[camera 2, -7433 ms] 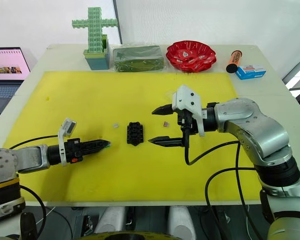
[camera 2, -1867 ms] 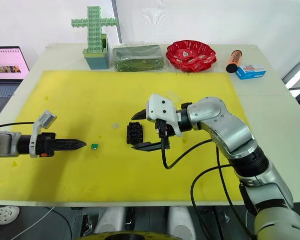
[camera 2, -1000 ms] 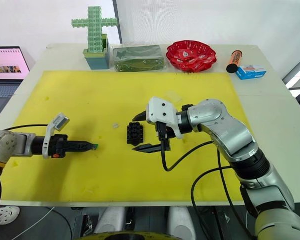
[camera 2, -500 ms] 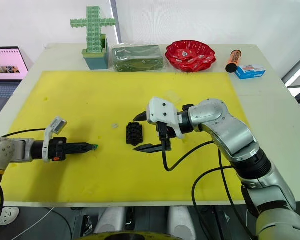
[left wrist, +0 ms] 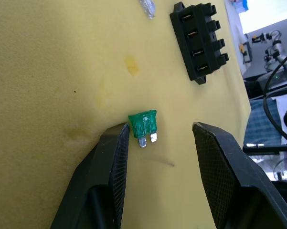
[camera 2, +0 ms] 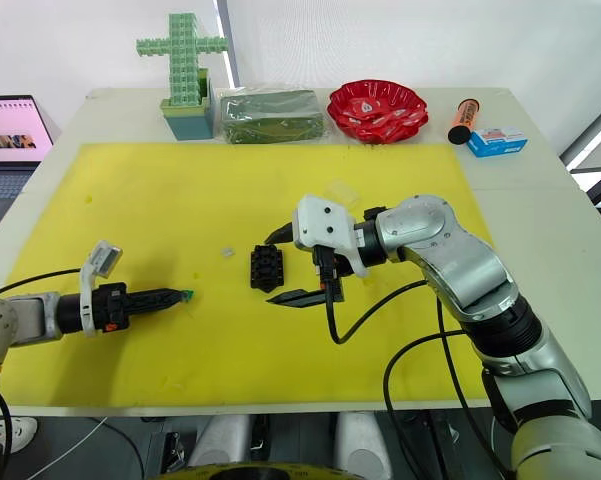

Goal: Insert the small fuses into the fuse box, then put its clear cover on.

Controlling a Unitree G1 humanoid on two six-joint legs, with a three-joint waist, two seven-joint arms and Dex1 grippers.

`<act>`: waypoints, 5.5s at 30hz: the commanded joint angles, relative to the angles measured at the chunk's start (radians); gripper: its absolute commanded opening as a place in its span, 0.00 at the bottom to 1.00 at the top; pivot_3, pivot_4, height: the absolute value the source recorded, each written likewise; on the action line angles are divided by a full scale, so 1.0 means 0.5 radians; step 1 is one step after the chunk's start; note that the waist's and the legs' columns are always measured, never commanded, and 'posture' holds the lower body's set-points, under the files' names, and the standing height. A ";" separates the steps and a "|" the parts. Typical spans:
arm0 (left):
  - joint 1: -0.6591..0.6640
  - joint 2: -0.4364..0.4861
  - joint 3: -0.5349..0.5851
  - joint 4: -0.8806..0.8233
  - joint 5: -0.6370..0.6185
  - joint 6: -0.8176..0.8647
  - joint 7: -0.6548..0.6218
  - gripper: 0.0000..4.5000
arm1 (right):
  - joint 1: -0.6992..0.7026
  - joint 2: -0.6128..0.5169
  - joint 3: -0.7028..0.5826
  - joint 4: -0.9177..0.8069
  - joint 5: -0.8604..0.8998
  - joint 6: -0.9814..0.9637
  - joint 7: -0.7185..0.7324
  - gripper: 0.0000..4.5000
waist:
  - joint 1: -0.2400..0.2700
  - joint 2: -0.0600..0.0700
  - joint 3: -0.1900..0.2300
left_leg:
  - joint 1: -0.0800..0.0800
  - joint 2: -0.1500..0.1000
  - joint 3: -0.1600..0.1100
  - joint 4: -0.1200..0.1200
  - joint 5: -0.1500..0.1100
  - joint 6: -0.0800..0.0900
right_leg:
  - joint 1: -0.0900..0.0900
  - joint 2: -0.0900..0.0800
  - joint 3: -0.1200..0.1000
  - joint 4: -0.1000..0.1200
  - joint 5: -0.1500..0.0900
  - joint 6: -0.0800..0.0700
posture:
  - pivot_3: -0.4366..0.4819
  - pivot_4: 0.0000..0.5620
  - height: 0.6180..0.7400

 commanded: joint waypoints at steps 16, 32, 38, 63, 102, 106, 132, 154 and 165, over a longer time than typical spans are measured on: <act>0.049 0.034 -0.038 0.017 0.050 -0.056 0.006 0.21 | -0.051 0.021 -0.003 -0.022 -0.004 -0.033 0.001 1.00 | -0.024 0.000 0.000 | 0.000 0.000 0.000 -0.001 0.000 0.000 | 0.000 -0.001 0.000 -0.001 0.000 0.000 | 0.48 0.27 1.00; 0.066 0.007 -0.064 -0.012 0.061 -0.123 -0.017 0.21 | -0.051 0.029 0.011 -0.014 -0.030 -0.056 0.013 1.00 | -0.024 0.000 0.000 | 0.000 0.000 0.000 -0.001 0.000 0.000 | 0.000 -0.001 0.000 -0.001 0.000 0.000 | 0.48 0.27 1.00; 0.061 0.013 -0.088 -0.006 0.069 -0.153 -0.046 0.07 | -0.041 0.027 0.006 -0.021 -0.039 -0.061 0.016 1.00 | -0.023 0.000 0.000 | 0.000 0.000 0.000 -0.001 0.000 0.000 | 0.000 -0.002 0.000 -0.001 0.000 0.000 | 0.48 0.27 1.00; 0.075 -0.013 -0.036 -0.081 0.058 -0.279 -0.071 0.04 | -0.017 0.026 0.001 -0.039 -0.048 -0.060 0.011 1.00 | -0.021 0.001 0.000 | 0.000 0.000 0.000 -0.001 0.000 0.000 | 0.001 -0.002 0.000 -0.001 0.000 0.000 | 0.48 0.27 1.00; -0.173 0.081 -0.136 -0.041 0.143 -0.508 -0.198 0.04 | 0.046 -0.073 -0.086 -0.133 0.019 0.049 -0.043 1.00 | -0.025 0.000 0.000 | -0.001 -0.001 0.001 -0.002 0.000 0.000 | 0.000 -0.002 0.000 -0.003 0.000 0.000 | 0.48 0.27 1.00; -0.101 0.072 -0.125 -0.095 0.111 -0.468 -0.196 0.04 | 0.053 -0.074 -0.080 -0.138 0.017 0.042 -0.042 1.00 | -0.025 0.000 0.000 | -0.001 -0.001 0.001 -0.001 0.000 0.000 | 0.000 -0.002 0.000 -0.003 0.000 0.000 | 0.48 0.27 1.00; 0.095 -0.474 0.424 -0.229 -0.637 0.544 0.752 0.63 | 0.046 -0.036 -0.067 -0.116 0.001 0.019 -0.062 1.00 | -0.021 0.000 0.000 | 0.000 0.000 -0.002 -0.001 0.000 0.000 | 0.002 -0.004 0.000 -0.003 0.000 0.000 | 0.48 0.27 1.00; -0.005 -0.653 0.575 -0.107 -0.711 0.537 1.223 0.63 | 0.049 -0.019 -0.054 -0.110 -0.008 0.002 -0.087 1.00 | -0.019 0.000 -0.001 | 0.003 -0.002 -0.003 0.000 0.000 -0.001 | 0.006 -0.005 0.000 -0.003 0.000 -0.001 | 0.48 0.27 1.00; -0.024 -0.653 0.574 -0.079 -0.735 0.512 1.289 0.63 | 0.042 -0.007 -0.046 -0.107 -0.016 -0.001 -0.096 1.00 | -0.019 0.001 -0.001 | 0.003 -0.002 -0.004 -0.001 0.001 -0.001 | 0.006 -0.005 0.000 -0.003 0.000 -0.001 | 0.48 0.27 1.00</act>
